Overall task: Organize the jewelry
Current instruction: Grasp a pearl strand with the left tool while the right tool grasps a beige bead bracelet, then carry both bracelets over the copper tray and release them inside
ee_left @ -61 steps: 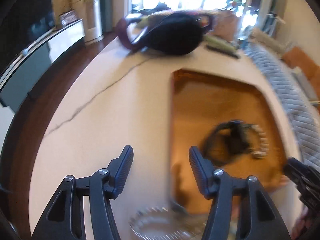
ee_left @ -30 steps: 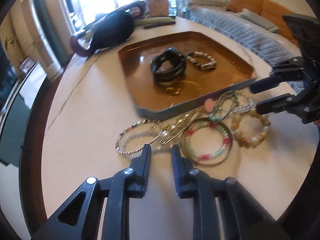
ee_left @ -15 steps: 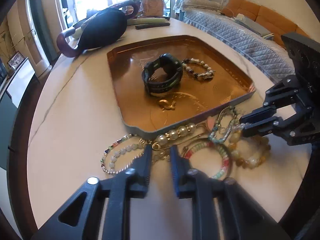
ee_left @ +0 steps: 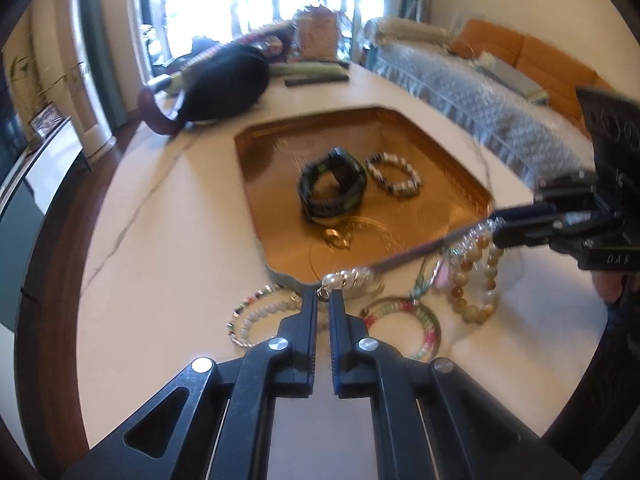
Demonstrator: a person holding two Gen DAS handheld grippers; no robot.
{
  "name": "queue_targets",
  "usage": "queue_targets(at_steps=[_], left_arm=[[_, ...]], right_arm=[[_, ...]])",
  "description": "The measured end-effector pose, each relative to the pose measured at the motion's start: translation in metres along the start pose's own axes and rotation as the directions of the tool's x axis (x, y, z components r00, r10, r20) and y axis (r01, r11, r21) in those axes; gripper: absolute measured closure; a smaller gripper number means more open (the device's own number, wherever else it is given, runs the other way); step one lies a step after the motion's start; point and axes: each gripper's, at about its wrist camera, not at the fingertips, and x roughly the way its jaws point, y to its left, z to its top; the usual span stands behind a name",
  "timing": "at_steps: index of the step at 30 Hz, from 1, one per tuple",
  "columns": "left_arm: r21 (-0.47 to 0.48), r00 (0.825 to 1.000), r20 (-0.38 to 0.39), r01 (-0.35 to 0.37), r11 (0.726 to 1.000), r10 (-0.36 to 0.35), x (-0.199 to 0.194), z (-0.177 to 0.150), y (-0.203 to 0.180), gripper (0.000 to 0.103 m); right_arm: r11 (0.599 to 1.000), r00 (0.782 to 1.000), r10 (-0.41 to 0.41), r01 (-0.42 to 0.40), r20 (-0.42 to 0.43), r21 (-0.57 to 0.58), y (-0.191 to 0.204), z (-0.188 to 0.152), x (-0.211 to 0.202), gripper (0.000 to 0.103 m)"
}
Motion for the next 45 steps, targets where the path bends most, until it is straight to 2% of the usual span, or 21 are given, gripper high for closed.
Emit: queue_targets(at_steps=[4,5,8,9,12,14,18,21,22,24,27,30,32,33,34,35,38,42,44,45], left_arm=[[-0.053,0.999,0.038,0.026,0.998,-0.024,-0.014,0.006,0.006,0.100],[-0.057,0.999,0.044,0.021,0.998,-0.018,-0.016,0.007,0.006,0.100],[-0.059,0.998,0.051,0.028,0.998,-0.025,-0.020,0.007,0.004,0.100],[-0.057,0.998,0.055,0.029,0.998,-0.026,-0.022,0.007,0.003,0.100],[-0.070,0.996,0.080,0.037,0.997,-0.032,-0.031,0.008,0.002,0.100],[-0.072,0.995,0.092,0.051,0.996,-0.044,-0.036,0.010,0.001,0.100],[-0.057,0.996,0.081,0.047,0.997,-0.042,-0.034,0.009,-0.005,0.100],[-0.023,0.998,0.056,0.031,0.999,-0.030,-0.028,0.006,-0.012,0.100],[-0.007,0.999,0.035,0.022,1.000,-0.021,-0.023,0.005,-0.015,0.100],[0.016,1.000,-0.007,0.016,1.000,-0.016,-0.014,-0.001,-0.016,0.099],[0.028,0.997,-0.080,-0.011,1.000,0.013,0.002,-0.012,-0.014,0.095],[-0.005,0.993,-0.114,0.013,1.000,-0.013,0.009,-0.020,-0.005,0.084],[-0.006,0.993,-0.119,0.021,1.000,-0.022,0.011,-0.023,-0.003,0.079],[-0.006,0.991,-0.128,0.040,0.999,-0.040,0.013,-0.024,-0.002,0.076],[-0.002,0.989,-0.143,0.048,0.999,-0.048,0.015,-0.026,-0.002,0.074],[0.006,0.987,-0.156,0.047,0.999,-0.045,0.018,-0.028,-0.003,0.074],[0.043,0.983,-0.180,0.039,0.998,-0.030,0.024,-0.033,-0.008,0.074],[0.062,0.987,-0.161,0.028,0.998,-0.018,0.027,-0.031,-0.006,0.073],[0.056,0.986,-0.164,0.029,0.998,-0.019,0.028,-0.028,-0.003,0.075],[0.058,0.986,-0.167,0.024,0.998,-0.014,0.028,-0.026,-0.002,0.088]], right_arm=[[0.992,0.995,0.082,-0.087,0.054,0.094,-0.011,0.004,-0.010,0.092],[0.990,0.995,0.094,-0.098,0.046,0.105,-0.013,0.005,-0.009,0.092],[0.993,0.999,0.045,-0.045,0.007,0.109,-0.015,0.003,-0.002,0.092],[0.993,0.998,0.063,-0.062,-0.002,0.099,-0.014,0.002,0.000,0.091],[0.998,0.998,0.034,-0.037,0.043,0.056,-0.006,0.004,-0.009,0.092],[0.996,0.996,0.067,-0.071,0.057,0.056,-0.006,0.007,-0.013,0.092],[1.000,0.999,-0.009,0.010,-0.054,0.017,-0.004,0.000,0.010,0.091],[0.996,0.990,-0.085,0.086,-0.115,0.006,-0.008,-0.005,0.023,0.086],[0.995,0.989,-0.092,0.094,-0.118,0.016,-0.011,-0.004,0.022,0.072],[0.996,0.994,-0.086,0.088,-0.074,0.021,-0.013,-0.004,0.011,0.056],[0.999,0.999,-0.048,0.048,-0.014,0.012,-0.009,-0.006,-0.008,0.056],[0.998,0.999,-0.006,0.003,-0.052,-0.064,0.011,-0.011,0.000,0.060],[0.991,0.995,0.003,-0.016,-0.101,-0.130,0.027,-0.015,0.013,0.074],[0.988,0.992,0.001,-0.021,-0.125,-0.155,0.033,-0.018,0.019,0.086],[0.983,0.990,-0.010,-0.016,-0.141,-0.180,0.037,-0.020,0.024,0.091],[0.979,0.989,-0.032,0.002,-0.143,-0.206,0.040,-0.022,0.027,0.091],[0.979,0.986,-0.025,-0.009,-0.165,-0.205,0.038,-0.025,0.032,0.091],[0.978,0.976,-0.064,0.020,-0.209,-0.206,0.035,-0.028,0.043,0.090],[0.975,0.976,-0.083,0.037,-0.202,-0.219,0.035,-0.028,0.044,0.088],[0.975,0.976,-0.081,0.037,-0.201,-0.217,0.035,-0.027,0.045,0.088]])
